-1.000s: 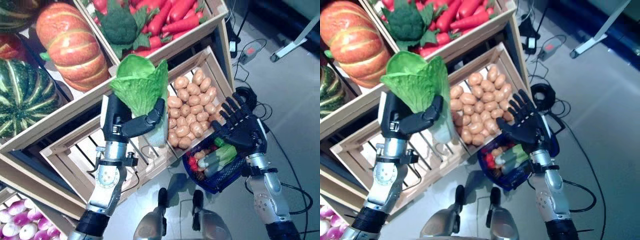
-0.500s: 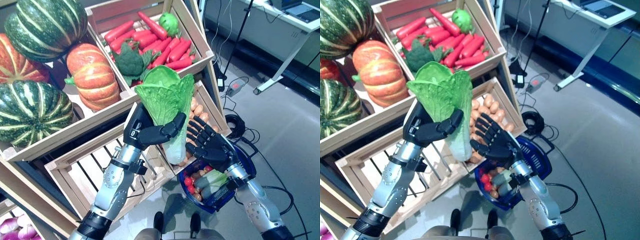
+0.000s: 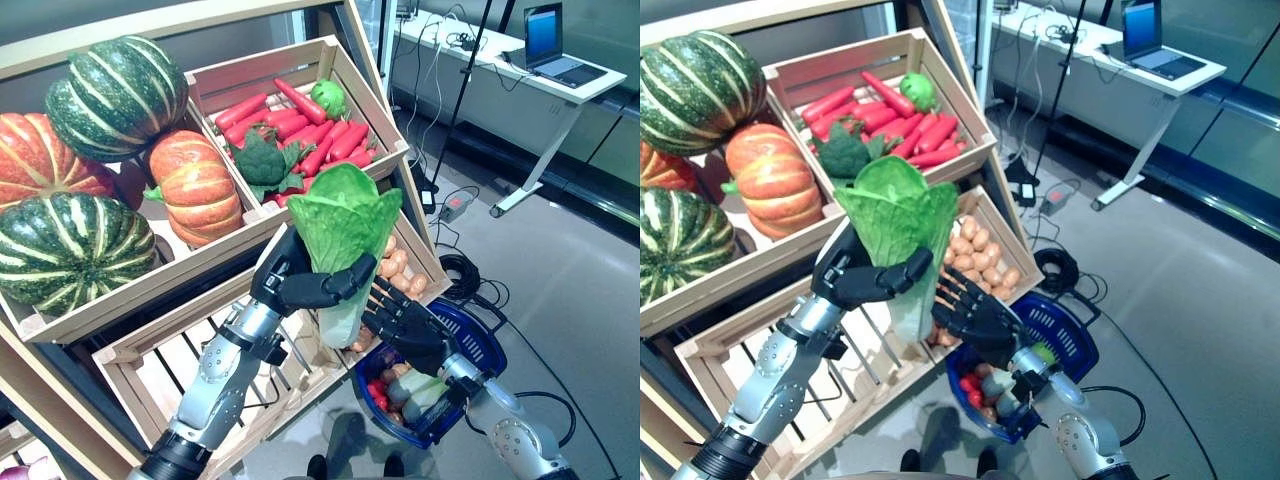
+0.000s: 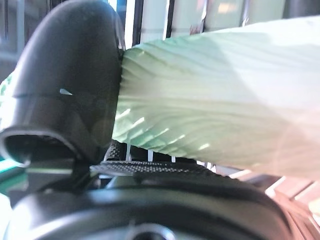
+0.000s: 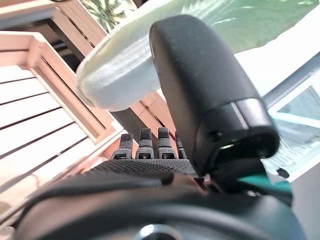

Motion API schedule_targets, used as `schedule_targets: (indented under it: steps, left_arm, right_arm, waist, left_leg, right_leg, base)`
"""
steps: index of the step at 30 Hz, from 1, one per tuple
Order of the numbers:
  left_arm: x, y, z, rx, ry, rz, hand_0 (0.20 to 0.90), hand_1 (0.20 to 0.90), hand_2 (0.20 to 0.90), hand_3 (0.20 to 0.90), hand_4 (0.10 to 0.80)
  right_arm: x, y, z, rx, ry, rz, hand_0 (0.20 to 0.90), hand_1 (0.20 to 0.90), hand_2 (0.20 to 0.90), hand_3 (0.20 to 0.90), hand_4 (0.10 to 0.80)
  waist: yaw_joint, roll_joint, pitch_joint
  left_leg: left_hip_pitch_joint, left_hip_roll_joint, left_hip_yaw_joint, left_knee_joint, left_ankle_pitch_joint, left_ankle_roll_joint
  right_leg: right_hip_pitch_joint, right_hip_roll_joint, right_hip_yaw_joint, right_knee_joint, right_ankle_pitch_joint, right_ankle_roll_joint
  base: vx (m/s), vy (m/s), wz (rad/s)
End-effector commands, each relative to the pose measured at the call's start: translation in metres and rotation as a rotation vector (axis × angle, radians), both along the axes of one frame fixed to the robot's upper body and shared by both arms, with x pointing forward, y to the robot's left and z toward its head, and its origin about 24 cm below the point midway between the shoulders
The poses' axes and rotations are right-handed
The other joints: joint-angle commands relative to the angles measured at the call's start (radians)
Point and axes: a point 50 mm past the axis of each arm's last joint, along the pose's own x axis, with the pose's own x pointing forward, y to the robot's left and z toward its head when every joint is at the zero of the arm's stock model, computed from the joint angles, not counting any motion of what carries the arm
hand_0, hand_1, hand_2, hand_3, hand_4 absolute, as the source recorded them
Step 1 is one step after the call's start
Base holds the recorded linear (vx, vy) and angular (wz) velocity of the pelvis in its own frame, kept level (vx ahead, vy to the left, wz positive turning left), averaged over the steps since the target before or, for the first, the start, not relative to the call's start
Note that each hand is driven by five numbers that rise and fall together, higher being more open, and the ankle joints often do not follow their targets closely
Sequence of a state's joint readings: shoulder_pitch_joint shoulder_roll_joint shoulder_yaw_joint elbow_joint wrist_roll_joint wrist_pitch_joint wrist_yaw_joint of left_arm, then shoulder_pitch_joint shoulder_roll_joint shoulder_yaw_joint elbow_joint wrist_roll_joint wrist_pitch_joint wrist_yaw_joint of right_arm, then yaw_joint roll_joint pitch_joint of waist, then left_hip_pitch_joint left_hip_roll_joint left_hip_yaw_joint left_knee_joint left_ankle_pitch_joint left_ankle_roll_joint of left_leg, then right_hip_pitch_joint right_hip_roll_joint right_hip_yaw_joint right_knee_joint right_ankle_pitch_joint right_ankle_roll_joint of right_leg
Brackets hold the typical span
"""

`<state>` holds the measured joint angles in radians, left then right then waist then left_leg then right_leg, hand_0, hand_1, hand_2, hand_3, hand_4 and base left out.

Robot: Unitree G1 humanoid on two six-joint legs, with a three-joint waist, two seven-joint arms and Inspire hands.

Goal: Put vegetables into the basket

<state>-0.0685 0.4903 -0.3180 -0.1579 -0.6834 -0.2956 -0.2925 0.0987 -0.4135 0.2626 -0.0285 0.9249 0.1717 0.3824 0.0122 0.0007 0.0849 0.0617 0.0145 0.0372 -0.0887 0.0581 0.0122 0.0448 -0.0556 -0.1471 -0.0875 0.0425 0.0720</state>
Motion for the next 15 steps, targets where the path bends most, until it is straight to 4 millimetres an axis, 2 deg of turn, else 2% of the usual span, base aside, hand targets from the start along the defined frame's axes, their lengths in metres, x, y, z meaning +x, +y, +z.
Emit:
schedule_targets:
  steps: [1,9,15]
  left_arm:
    - [-0.011,-0.038,0.047,-0.165,-0.221,-0.258,0.300,0.300,0.300,0.300,0.400]
    - [-0.002,-0.016,0.046,-0.143,-0.172,-0.166,0.300,0.300,0.300,0.300,0.400]
    - [0.001,-0.006,0.044,-0.118,-0.165,-0.101,0.300,0.300,0.300,0.300,0.400]
  right_arm:
    - [-0.001,0.045,0.023,0.182,-0.108,0.236,0.900,0.900,0.900,0.900,0.800]
    - [0.005,0.020,0.032,0.143,-0.179,0.169,0.900,0.900,0.900,0.900,0.800]
    - [0.007,0.011,0.036,0.154,-0.210,0.142,0.900,0.900,0.900,0.900,0.800]
  waist:
    - [-0.007,-0.020,-0.098]
    - [-0.005,-0.021,-0.103]
    - [-0.003,-0.025,-0.106]
  left_leg:
    - [0.003,-0.003,0.010,0.001,-0.046,-0.029]
    - [0.004,-0.001,0.010,0.001,-0.045,-0.026]
    - [0.009,-0.002,0.003,0.001,-0.047,-0.022]
  right_leg:
    - [0.032,-0.051,-0.007,0.000,0.035,0.034]
    - [0.035,-0.053,-0.008,0.000,0.037,0.034]
    - [0.042,-0.054,-0.008,0.000,0.033,0.032]
  base:
    - [0.033,-0.004,0.00]
    - [0.013,-0.001,0.00]
    - [0.000,0.000,0.00]
